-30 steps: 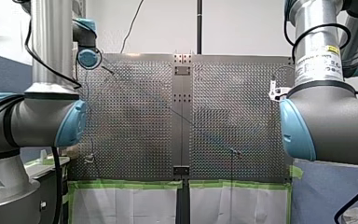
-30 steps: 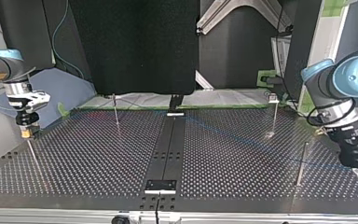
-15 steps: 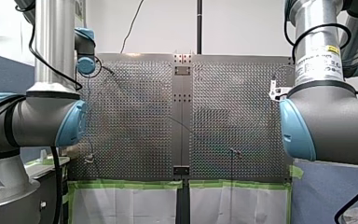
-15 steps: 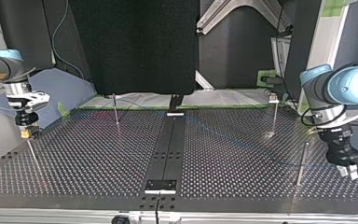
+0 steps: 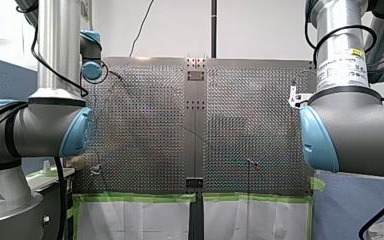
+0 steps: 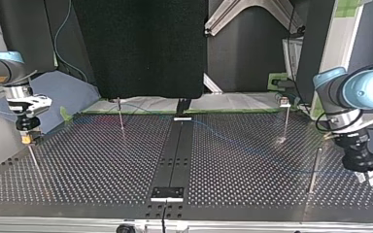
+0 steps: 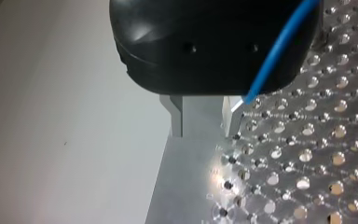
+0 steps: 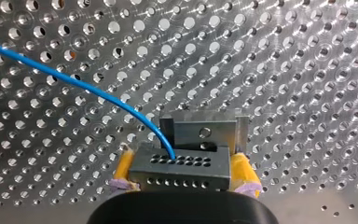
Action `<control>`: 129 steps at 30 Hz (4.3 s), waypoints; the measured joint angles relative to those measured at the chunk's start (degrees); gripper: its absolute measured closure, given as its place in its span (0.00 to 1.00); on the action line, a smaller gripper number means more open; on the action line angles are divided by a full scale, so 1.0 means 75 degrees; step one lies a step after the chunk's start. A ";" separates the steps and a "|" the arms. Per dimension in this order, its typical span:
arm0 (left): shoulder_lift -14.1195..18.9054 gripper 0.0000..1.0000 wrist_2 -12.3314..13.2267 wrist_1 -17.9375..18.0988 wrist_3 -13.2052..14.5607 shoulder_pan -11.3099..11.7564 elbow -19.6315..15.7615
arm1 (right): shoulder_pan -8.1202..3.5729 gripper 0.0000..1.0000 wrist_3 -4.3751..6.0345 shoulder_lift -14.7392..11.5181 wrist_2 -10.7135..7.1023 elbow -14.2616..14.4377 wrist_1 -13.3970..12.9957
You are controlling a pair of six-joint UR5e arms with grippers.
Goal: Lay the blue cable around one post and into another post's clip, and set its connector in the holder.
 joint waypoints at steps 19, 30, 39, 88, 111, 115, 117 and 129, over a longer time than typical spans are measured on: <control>-0.0408 0.51 0.0054 0.0072 -0.0285 0.0017 -0.0002 | 0.0006 0.20 0.0005 0.0010 -0.0011 0.0002 -0.0012; -0.0411 0.11 -0.0028 -0.0165 -0.0352 -0.0038 -0.0022 | 0.0002 0.04 0.0005 0.0015 -0.0015 0.0003 -0.0009; -0.0410 0.00 -0.0010 -0.0527 -0.0389 -0.0148 -0.0031 | 0.0024 0.01 -0.0028 0.0012 -0.0030 -0.0001 -0.0008; -0.0213 0.00 0.0681 -0.1408 -0.2544 -0.0010 -0.0023 | 0.0078 0.01 -0.0047 0.0012 -0.0037 0.0001 0.0050; -0.0187 0.00 0.1530 -0.1758 -0.4126 0.0140 -0.0034 | 0.0078 0.01 -0.0056 0.0012 -0.0036 -0.0002 0.0051; -0.0138 0.00 0.1725 -0.1819 -0.4386 0.0157 -0.0042 | 0.0078 0.01 -0.0057 0.0012 -0.0036 -0.0002 0.0051; -0.0099 0.00 0.1844 -0.1824 -0.4515 0.0159 -0.0080 | 0.0078 0.01 -0.0055 0.0014 -0.0036 -0.0002 0.0051; 0.0111 0.00 0.2216 -0.1500 -0.5330 0.0109 -0.0502 | 0.0078 0.01 -0.0036 0.0018 -0.0040 -0.0002 0.0028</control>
